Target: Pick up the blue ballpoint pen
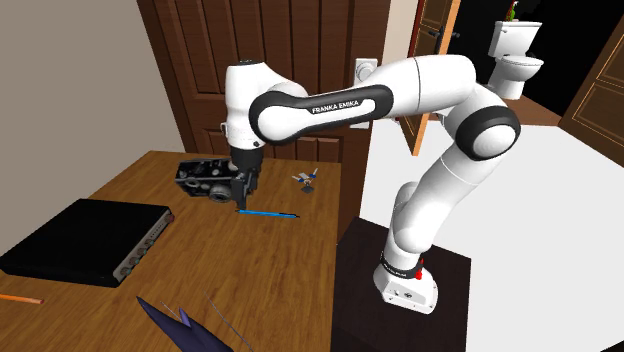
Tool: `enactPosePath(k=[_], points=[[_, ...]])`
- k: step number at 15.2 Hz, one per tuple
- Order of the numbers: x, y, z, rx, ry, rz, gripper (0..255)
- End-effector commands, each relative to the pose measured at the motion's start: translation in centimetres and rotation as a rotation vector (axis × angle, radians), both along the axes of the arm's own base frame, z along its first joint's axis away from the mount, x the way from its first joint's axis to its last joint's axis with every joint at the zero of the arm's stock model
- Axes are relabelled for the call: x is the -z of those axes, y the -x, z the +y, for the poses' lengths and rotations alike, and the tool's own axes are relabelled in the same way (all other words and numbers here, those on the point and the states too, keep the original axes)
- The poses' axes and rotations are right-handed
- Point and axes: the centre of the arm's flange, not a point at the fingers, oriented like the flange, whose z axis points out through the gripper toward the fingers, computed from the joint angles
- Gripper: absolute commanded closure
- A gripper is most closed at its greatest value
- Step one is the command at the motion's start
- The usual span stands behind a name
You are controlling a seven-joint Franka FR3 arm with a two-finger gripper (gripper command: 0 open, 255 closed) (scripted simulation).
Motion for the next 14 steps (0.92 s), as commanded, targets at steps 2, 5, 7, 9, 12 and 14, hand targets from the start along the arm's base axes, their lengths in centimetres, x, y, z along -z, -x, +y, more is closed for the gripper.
enactPosePath(k=[2,5,7,9,12,14], points=[[1.4,-0.2,0.2,-0.003,-0.001,-0.003,0],[3.3,-0.2,0.2,-0.003,-0.001,-0.003,0],[3.3,-0.2,0.2,-0.003,-0.001,-0.003,0],[3.4,-0.2,0.2,-0.004,-0.001,-0.003,255],[3.3,-0.2,0.2,-0.004,-0.001,-0.003,255],[3.3,-0.2,0.2,-0.004,-0.001,-0.003,255]])
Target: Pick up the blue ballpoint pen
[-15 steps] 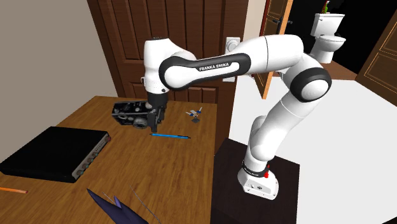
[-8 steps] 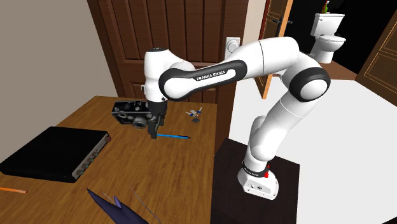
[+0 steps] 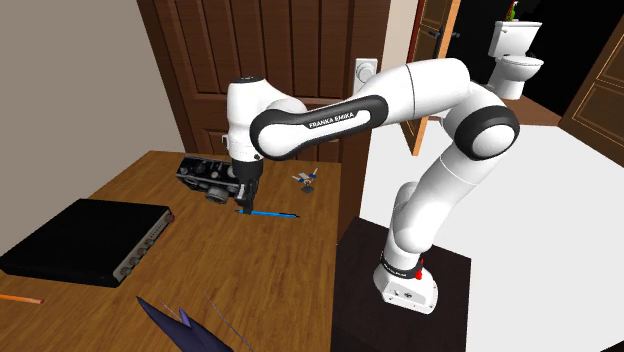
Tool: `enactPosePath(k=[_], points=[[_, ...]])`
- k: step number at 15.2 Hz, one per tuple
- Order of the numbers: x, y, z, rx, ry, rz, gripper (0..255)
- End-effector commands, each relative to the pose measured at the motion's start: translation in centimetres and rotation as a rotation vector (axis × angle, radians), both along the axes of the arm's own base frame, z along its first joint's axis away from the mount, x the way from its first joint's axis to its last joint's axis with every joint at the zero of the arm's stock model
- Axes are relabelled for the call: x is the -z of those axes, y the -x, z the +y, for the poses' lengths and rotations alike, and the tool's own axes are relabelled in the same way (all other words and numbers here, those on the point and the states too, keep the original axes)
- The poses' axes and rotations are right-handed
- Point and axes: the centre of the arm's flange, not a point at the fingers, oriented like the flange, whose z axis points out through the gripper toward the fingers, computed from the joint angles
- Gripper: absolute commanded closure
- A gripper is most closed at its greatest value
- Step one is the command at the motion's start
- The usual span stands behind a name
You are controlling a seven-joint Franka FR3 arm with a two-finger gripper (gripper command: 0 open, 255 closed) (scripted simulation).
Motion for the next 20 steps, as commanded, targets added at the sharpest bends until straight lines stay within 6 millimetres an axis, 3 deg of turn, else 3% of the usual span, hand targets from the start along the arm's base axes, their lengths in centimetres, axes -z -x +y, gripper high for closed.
enactPosePath(k=[1,3,18,20], points=[[0.0,0.0,0.0,0.001,0.0,0.001,255],[0.0,0.0,0.0,0.001,0.0,0.001,255],[-7.9,0.0,0.0,0.001,0.0,0.001,255],[-8.0,0.0,0.0,0.001,0.0,0.001,255]])
